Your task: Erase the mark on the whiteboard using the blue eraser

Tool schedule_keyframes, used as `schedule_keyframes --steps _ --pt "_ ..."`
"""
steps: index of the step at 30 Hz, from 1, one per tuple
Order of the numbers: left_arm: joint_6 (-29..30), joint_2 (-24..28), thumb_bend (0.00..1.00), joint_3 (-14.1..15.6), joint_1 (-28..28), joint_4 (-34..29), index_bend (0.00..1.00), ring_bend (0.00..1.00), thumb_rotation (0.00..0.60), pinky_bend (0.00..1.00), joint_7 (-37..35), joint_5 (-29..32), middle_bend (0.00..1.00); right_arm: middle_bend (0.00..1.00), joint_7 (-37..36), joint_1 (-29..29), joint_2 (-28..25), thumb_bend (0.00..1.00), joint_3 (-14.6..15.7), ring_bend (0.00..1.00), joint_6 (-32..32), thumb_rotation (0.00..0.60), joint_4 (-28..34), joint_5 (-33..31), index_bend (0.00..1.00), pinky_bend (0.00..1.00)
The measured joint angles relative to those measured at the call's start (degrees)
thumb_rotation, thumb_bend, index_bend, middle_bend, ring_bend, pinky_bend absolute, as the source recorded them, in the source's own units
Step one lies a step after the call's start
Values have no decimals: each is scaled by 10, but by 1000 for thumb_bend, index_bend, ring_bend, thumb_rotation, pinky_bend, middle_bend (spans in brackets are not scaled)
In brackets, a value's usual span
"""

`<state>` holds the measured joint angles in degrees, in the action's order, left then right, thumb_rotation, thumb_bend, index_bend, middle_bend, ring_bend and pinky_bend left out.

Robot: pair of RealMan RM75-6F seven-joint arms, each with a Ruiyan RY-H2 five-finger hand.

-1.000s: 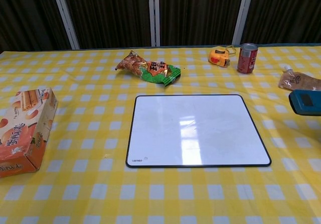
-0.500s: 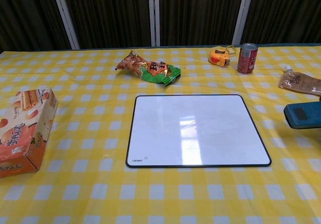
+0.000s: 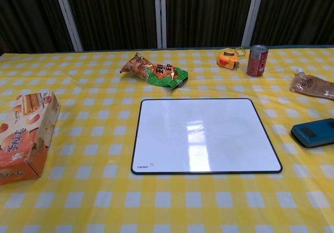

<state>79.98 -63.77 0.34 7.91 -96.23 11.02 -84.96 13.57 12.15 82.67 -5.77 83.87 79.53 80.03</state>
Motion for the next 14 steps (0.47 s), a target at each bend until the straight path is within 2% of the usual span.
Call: schedule_keyframes --steps 7,14 --pt "21 -10 179 3 -10 13 0 0 600 0 -12 -14 0 0 -69 -44 -42 155 28 0 81 600 -8 69 73 0" --pt "42 -11 179 4 -19 25 0 0 600 0 -32 -28 0 0 -103 -60 -71 155 40 0 92 600 3 90 62 0"
